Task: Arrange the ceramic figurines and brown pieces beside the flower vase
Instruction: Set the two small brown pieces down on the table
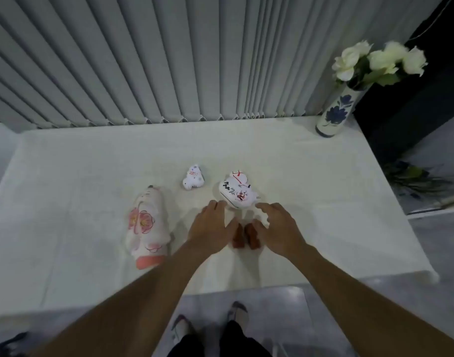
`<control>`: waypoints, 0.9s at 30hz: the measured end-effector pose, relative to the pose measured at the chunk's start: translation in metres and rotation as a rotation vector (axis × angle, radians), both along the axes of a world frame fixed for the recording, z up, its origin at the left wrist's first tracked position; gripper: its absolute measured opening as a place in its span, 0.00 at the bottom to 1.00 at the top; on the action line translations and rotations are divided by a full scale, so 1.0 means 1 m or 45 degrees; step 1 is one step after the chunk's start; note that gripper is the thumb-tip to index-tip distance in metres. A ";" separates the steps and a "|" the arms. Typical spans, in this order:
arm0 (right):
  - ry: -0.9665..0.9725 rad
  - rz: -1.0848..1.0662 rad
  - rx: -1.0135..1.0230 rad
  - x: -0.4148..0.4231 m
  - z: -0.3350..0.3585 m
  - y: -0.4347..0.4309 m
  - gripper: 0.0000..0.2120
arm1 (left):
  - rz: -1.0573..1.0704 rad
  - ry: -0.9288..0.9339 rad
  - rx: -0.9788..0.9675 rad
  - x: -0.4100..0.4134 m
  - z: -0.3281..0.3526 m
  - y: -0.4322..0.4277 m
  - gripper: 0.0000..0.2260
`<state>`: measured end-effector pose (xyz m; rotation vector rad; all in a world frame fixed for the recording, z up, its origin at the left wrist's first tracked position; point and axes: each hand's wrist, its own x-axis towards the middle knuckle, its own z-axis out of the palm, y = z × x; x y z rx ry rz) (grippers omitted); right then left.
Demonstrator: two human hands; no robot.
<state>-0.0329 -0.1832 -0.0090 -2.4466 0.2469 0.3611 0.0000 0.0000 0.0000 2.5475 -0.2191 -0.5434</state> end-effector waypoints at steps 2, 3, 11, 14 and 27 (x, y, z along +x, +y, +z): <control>0.068 -0.032 0.025 -0.003 -0.011 0.001 0.22 | 0.078 0.127 -0.060 -0.005 -0.013 -0.005 0.24; 0.109 -0.035 0.033 -0.006 -0.018 0.002 0.22 | 0.112 0.186 -0.080 -0.010 -0.021 -0.007 0.24; 0.160 -0.027 0.146 -0.019 -0.048 0.009 0.10 | 0.252 0.325 -0.257 -0.020 -0.053 -0.020 0.09; 0.160 -0.130 0.240 -0.017 -0.045 0.010 0.13 | 0.363 0.434 -0.333 -0.015 -0.048 -0.025 0.13; -0.070 -0.339 0.357 -0.016 -0.041 0.005 0.17 | 0.412 0.260 -0.559 -0.005 -0.047 -0.023 0.14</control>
